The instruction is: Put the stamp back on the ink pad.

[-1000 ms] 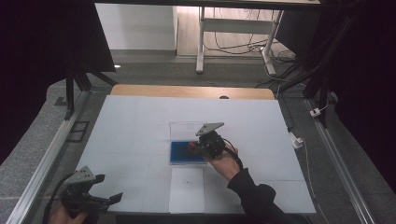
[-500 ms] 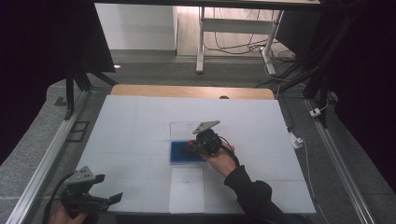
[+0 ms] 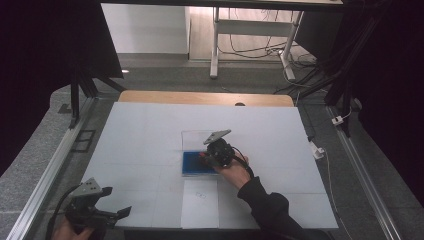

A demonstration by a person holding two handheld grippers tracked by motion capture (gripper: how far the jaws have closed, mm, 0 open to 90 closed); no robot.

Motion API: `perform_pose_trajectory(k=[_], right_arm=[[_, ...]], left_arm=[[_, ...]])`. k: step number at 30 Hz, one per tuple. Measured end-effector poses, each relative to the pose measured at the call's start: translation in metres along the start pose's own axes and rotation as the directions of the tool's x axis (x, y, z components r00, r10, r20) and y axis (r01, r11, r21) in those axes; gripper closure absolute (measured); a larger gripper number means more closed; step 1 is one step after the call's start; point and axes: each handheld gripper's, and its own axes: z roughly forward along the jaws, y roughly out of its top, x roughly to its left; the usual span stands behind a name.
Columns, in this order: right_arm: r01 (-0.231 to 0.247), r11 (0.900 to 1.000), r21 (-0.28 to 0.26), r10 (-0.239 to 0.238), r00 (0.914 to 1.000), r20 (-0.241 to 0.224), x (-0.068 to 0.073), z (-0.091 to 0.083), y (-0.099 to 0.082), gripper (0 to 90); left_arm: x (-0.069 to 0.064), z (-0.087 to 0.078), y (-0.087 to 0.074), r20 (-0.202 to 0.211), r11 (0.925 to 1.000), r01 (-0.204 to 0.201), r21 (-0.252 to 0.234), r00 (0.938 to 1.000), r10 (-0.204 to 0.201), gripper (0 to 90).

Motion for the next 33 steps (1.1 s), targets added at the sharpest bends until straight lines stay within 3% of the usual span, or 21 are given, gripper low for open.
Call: perform_pose_trajectory(k=[8, 11, 20, 33], right_arm=[[0.01, 1.0, -0.001, -0.01, 0.9999, 0.002, 0.0006, 0.0003, -0.0005, 78.2], [0.012, 0.9999, 0.008, -0.012, 0.9999, 0.005, 0.0015, 0.0021, -0.0014, 71.7], [0.013, 0.9993, -0.035, -0.013, 0.9999, 0.006, 0.0027, -0.0067, 0.0032, 57.1], [-0.04, 0.9981, -0.047, 0.04, 0.9991, -0.015, 0.0006, -0.0074, 0.0016, 28.9]], left_arm=[[0.0003, -0.0003, -0.0002, 0.0, 1.0, 0.0, -0.002, 1.0, 0.0, 2.1], [0.0003, -0.0003, -0.0002, 0.0, 1.0, 0.0, -0.003, 1.0, 0.0, 2.1], [0.0001, -0.0004, -0.0002, 0.0, 1.0, -0.002, -0.002, 1.0, 0.002, 2.1], [0.0001, -0.0004, -0.0002, 0.001, 1.0, -0.001, -0.003, 1.0, 0.001, 2.1]])
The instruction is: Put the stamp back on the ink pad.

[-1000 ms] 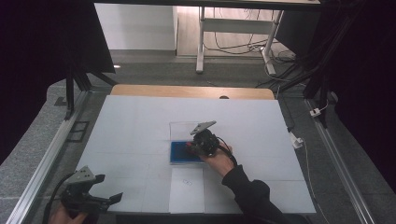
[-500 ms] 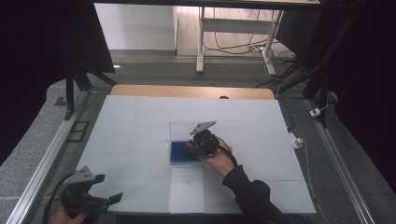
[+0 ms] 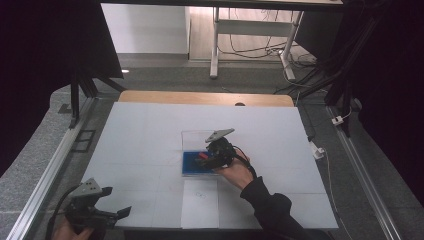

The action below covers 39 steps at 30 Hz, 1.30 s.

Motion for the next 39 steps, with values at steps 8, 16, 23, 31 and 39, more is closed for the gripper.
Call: perform_pose_trajectory(k=[8, 16, 23, 31, 39], right_arm=[[-0.029, 0.9995, -0.011, 0.029, 0.9996, -0.001, 0.002, -0.005, 0.0, 9.1], [-0.037, 0.9987, -0.036, 0.036, 0.9993, -0.009, 0.006, -0.017, -0.001, 3.8], [-0.055, 0.9978, -0.037, 0.054, 0.9983, -0.02, 0.009, -0.027, -0.003, 0.8], [-0.039, 0.9982, -0.046, 0.038, 0.9991, -0.018, 0.013, -0.044, -0.01, 0.0], [-0.024, 0.9983, -0.054, 0.026, 0.9992, 0.03, 0.02, -0.064, -0.02, 0.0]], left_arm=[[0.0, 0.0, 0.0, 0.0, 1.0, -0.002, 0.001, 1.0, 0.002, 2.1], [0.0, 0.0, 0.0, -0.001, 1.0, -0.001, 0.0, 1.0, 0.001, 2.1], [0.0, 0.0, 0.0, 0.0, 1.0, 0.002, 0.0, 1.0, -0.002, 2.1], [0.0, 0.0, 0.0, 0.002, 1.0, 0.003, -0.001, 1.0, -0.003, 2.1], [0.0, 0.0, 0.0, 0.004, 1.0, 0.002, -0.003, 1.0, -0.002, 2.1]])
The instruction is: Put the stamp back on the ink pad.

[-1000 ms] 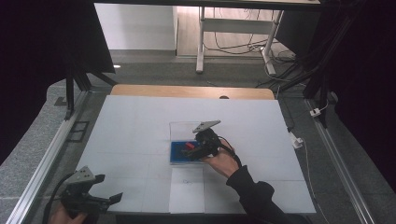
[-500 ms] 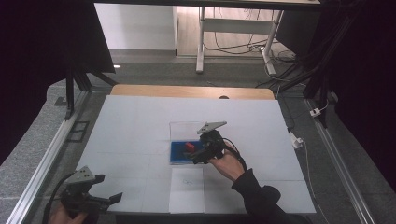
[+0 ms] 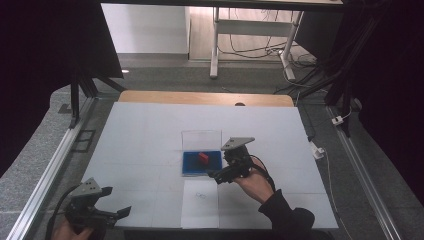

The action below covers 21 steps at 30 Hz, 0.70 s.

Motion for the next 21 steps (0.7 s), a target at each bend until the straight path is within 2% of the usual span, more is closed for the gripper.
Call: perform_pose_trajectory(k=[12, 21], right_arm=[[-0.028, 0.9991, -0.032, 0.029, 0.9992, 0.028, 0.006, -0.041, -0.024, 0.0], [-0.084, 0.9936, -0.075, 0.088, 0.9945, 0.057, 0.005, -0.078, -0.049, 0.0]], left_arm=[[0.0, 0.0, 0.0, 0.0, 1.0, 0.0, 0.0, 1.0, 0.0, 2.1], [0.0, 0.0, 0.0, -0.001, 1.0, 0.002, 0.001, 1.0, -0.002, 2.1]])
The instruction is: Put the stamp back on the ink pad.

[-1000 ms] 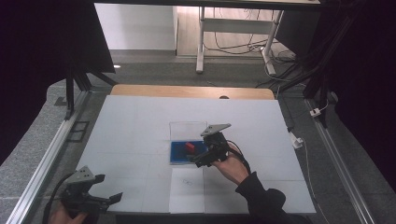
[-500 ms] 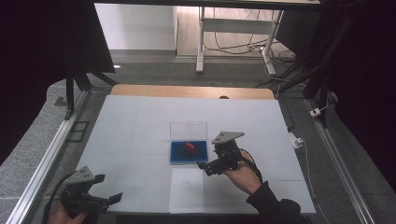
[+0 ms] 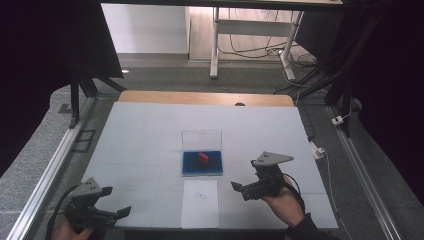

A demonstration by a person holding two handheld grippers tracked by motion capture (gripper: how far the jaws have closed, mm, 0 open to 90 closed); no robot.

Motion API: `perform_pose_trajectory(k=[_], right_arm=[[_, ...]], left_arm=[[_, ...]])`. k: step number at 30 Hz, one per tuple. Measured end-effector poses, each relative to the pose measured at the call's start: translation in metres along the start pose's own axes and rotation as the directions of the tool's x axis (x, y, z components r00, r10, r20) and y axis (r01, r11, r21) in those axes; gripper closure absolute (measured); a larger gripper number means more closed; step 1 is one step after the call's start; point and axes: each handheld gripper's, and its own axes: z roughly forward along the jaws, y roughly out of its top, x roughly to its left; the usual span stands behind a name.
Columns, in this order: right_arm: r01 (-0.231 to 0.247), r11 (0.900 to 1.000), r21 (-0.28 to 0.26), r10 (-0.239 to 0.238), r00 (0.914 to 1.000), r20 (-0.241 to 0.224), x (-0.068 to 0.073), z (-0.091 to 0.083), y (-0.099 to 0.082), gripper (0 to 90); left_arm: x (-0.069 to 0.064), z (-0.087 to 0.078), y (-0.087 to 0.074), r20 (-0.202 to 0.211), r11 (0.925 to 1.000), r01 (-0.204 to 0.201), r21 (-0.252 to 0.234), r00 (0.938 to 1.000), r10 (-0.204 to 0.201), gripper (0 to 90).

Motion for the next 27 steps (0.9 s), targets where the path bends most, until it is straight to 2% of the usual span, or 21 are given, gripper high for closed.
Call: perform_pose_trajectory(k=[10, 17, 22, 24, 27], right_arm=[[-0.05, 0.9982, -0.032, 0.053, 0.9951, 0.084, -0.006, -0.044, -0.033, 0.0], [-0.12, 0.9924, -0.03, 0.123, 0.9819, 0.145, -0.012, -0.071, -0.064, 0.0], [-0.153, 0.988, 0.019, 0.148, 0.9732, 0.176, -0.013, -0.077, -0.079, 0.0], [-0.156, 0.9878, -0.002, 0.153, 0.9703, 0.187, -0.013, -0.079, -0.079, 0.0], [-0.166, 0.9861, 0.004, 0.162, 0.9679, 0.192, -0.014, -0.078, -0.08, 0.0]], left_arm=[[0.0, 0.0, 0.0, -0.004, 1.0, 0.002, -0.002, 1.0, -0.002, 2.0], [0.0, 0.0, 0.0, -0.007, 1.0, 0.008, -0.003, 0.9999, -0.008, 1.6], [0.0, 0.0, 0.0, -0.007, 1.0, 0.007, -0.002, 1.0, -0.007, 1.7], [0.0, 0.0, 0.0, -0.008, 1.0, 0.007, 0.001, 0.9999, -0.007, 1.7], [0.0, 0.0, 0.001, -0.005, 1.0, 0.007, 0.002, 1.0, -0.007, 1.6]])
